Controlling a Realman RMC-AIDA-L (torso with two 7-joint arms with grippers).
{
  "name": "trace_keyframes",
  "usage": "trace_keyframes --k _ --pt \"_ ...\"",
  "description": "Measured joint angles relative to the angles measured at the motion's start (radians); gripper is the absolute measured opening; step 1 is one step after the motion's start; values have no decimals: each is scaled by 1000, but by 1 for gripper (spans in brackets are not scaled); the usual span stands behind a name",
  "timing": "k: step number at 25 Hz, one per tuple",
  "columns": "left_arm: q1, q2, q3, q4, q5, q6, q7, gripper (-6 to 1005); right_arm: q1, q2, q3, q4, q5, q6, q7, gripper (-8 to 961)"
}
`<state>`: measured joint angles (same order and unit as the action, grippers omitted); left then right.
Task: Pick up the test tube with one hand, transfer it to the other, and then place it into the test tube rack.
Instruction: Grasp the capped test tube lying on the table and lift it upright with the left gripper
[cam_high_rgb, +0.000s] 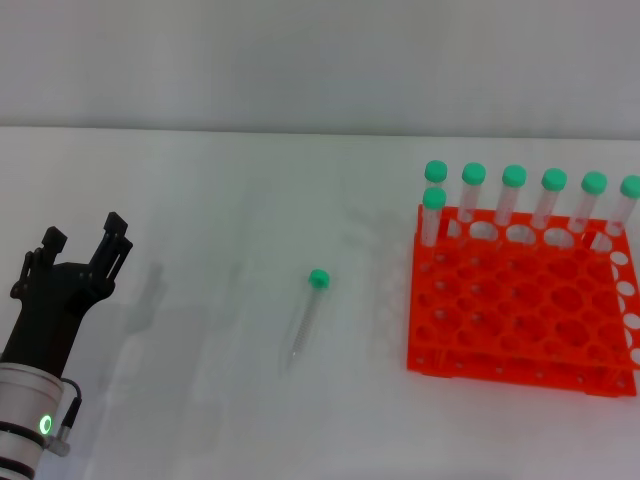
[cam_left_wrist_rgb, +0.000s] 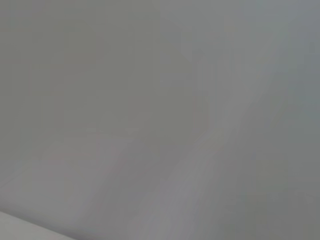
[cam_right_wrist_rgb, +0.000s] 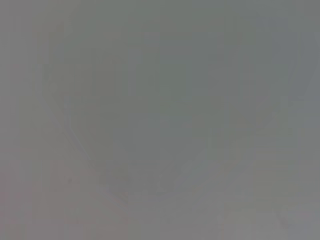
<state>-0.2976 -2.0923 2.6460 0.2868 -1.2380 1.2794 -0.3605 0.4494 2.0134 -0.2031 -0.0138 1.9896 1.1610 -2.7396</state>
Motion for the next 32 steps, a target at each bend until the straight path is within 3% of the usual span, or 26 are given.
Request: trace_keyframes --k 8,12,16,17,19,22,25,27,32 --pt "-13 3 7 0 12 -14 -23 874 -1 0 -1 0 1 0 0 874" --pt "-72 26 7 -48 85 -58 -183 873 -4 -1 -2 0 0 0 0 874" --pt "-181 56 8 -234 298 -67 -537 873 -5 -2 -2 -2 -3 0 0 874" --pt "-181 56 8 -234 298 -67 -537 873 -5 -2 -2 -2 -3 0 0 874" --pt "-276 70 11 -401 468 -43 -803 873 -4 -2 -2 -3 -3 0 0 874" --pt "-323 76 30 -481 531 -18 -901 873 -6 -2 -2 -10 -3 0 0 873" --pt "-443 106 186 -675 639 101 -1177 873 -8 -2 -2 -15 -3 0 0 873" --pt "-491 121 197 -729 717 139 -1266 873 -8 -2 -3 -18 -3 0 0 873" --pt "-670 146 197 -888 1096 223 -1507 872 -8 -2 -3 -26 -3 1 0 873"
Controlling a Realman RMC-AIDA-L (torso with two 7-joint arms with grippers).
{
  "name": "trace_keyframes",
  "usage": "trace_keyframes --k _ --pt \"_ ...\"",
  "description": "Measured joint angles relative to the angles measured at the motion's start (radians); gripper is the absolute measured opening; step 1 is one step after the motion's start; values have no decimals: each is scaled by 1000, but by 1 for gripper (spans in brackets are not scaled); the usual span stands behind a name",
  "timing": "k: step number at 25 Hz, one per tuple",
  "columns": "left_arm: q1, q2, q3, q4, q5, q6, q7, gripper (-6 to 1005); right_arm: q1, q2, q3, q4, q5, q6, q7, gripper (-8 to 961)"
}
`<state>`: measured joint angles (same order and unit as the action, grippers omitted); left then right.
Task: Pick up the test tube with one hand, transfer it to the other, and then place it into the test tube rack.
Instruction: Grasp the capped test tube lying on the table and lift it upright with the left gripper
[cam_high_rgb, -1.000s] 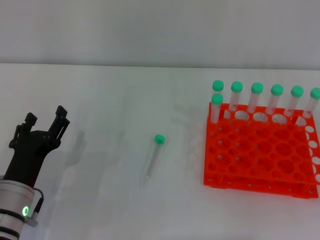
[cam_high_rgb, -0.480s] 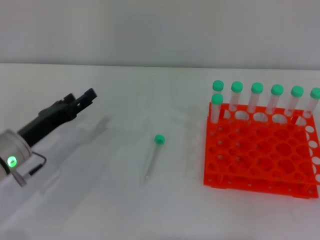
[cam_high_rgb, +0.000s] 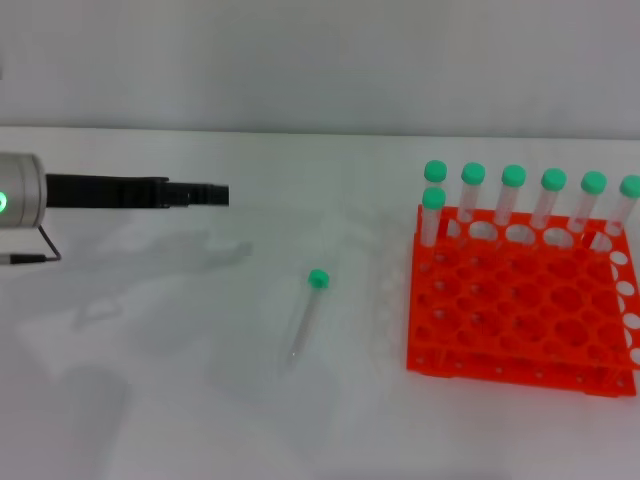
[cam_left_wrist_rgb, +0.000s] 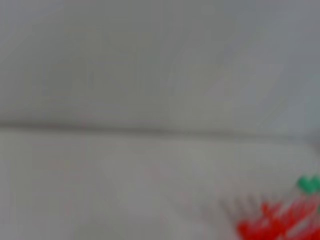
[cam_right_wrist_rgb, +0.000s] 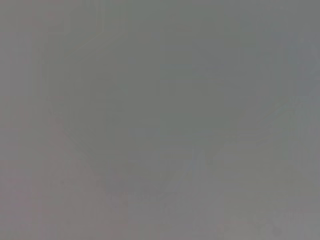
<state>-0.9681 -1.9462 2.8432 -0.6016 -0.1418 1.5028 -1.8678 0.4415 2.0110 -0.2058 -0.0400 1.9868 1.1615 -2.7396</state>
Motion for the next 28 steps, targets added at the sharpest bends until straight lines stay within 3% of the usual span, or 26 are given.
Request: trace_keyframes --k 2,3,8,15,18,23,25,28 --pt "-34 1 0 -22 75 3 -40 872 0 0 0 0 0 1 0 873" --pt "-112 -1 1 -58 244 2 -142 872 0 0 1 0 1 1 0 873" --pt "-232 -13 2 -43 478 -15 -336 872 3 0 6 0 5 0 -6 873" --pt "-413 -32 3 130 854 -150 -620 872 7 0 10 0 9 0 -11 873" --pt "-475 -51 3 215 985 -193 -720 871 6 0 10 0 9 0 -11 873" --pt "-551 -119 3 275 1064 -221 -784 871 1 1 11 -1 11 3 -11 873" --pt "-562 -130 3 300 1071 -228 -797 871 1 1 11 -2 11 4 -11 873" --pt "-566 -129 3 372 1080 -245 -851 871 1 1 11 -16 11 8 -11 872"
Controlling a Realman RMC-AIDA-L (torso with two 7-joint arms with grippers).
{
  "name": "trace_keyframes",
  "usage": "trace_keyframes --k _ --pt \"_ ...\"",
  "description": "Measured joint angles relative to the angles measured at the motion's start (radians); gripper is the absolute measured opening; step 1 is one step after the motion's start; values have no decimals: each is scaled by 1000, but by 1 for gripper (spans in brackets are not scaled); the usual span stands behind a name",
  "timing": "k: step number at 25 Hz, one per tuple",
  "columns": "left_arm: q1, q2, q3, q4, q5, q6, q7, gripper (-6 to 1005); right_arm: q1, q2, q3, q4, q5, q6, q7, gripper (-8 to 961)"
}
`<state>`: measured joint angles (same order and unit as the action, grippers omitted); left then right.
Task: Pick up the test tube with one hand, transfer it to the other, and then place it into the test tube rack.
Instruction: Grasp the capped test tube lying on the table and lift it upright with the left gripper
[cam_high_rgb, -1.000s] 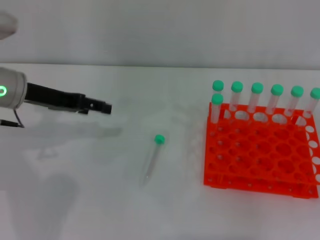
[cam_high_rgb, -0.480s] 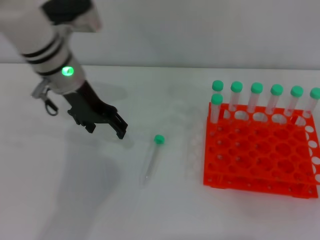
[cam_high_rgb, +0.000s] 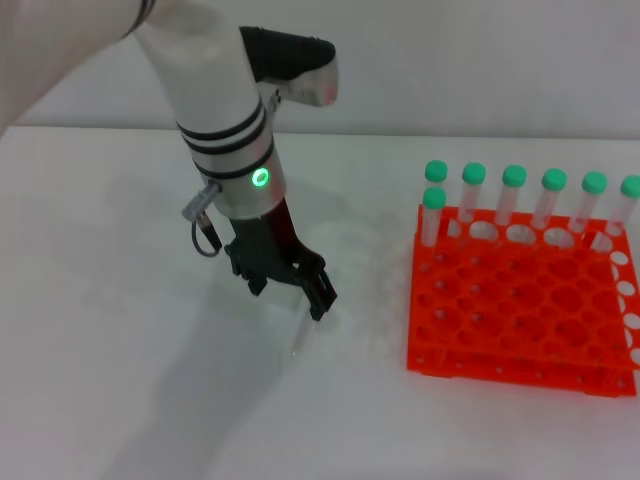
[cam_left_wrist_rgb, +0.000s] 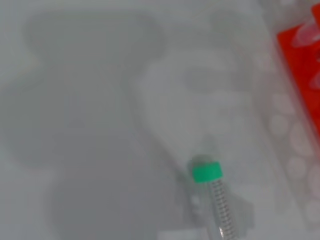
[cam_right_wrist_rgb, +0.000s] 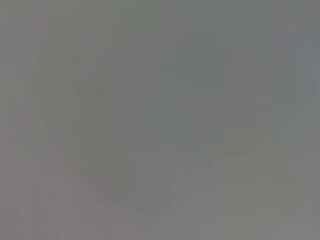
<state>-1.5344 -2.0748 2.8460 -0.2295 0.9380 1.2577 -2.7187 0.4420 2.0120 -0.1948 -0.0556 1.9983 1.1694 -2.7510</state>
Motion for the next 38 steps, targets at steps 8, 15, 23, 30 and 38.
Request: trace_keyframes --k 8,15,23,30,38 --pt "24 1 -1 17 51 39 -114 870 10 -1 0 -25 1 -3 -2 872" --pt "65 1 -2 19 42 34 -160 870 21 -1 0 -38 0 -6 -2 872" --pt "93 0 -2 25 -5 -13 -160 870 27 -2 -5 -52 0 -17 -2 872" --pt "100 -1 -2 31 -13 -33 -157 869 27 -2 -2 -53 0 -18 -2 872" --pt "100 -1 -2 55 -15 -61 -161 657 27 -3 -3 -53 0 -18 -2 872"
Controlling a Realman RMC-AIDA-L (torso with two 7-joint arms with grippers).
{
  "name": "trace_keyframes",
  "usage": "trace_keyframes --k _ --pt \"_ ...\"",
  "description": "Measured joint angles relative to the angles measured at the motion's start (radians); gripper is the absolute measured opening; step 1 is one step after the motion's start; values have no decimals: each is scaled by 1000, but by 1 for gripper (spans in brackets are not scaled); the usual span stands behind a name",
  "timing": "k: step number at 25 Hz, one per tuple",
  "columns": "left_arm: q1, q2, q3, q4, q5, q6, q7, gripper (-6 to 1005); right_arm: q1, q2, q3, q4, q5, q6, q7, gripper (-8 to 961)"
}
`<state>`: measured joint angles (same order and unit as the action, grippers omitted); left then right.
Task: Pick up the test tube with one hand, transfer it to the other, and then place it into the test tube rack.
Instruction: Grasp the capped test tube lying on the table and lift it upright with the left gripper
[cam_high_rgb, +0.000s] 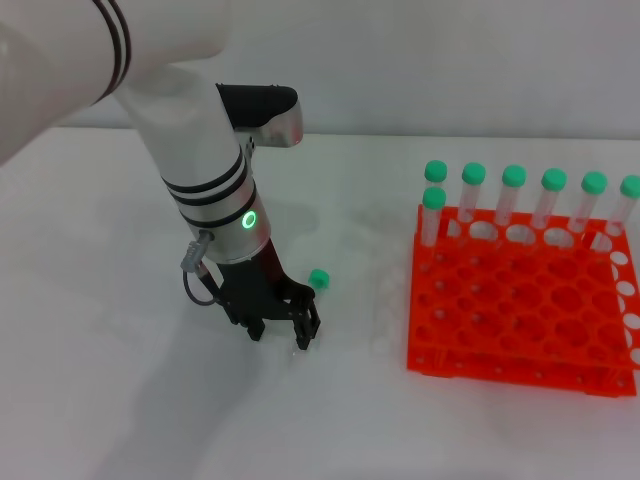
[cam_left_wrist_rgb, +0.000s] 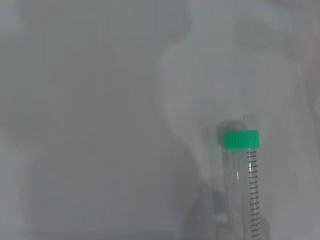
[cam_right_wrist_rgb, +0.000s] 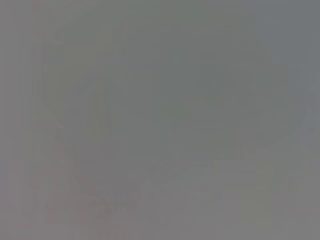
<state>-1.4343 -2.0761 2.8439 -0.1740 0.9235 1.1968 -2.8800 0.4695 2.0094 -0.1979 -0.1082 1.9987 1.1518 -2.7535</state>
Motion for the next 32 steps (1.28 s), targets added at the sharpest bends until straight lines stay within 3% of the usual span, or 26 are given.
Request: trace_keyframes --k 10,27,29,32 --pt "14 -3 0 28 0 -35 0 470 3 0 2 1 0 0 0 871" --pt "28 1 1 51 13 -71 38 457 17 3 3 1 1 -3 0 871" --pt "28 1 1 52 12 -72 46 284 19 3 3 2 2 -4 0 871" --pt "28 1 0 47 5 -74 67 260 21 3 4 3 3 -6 0 871"
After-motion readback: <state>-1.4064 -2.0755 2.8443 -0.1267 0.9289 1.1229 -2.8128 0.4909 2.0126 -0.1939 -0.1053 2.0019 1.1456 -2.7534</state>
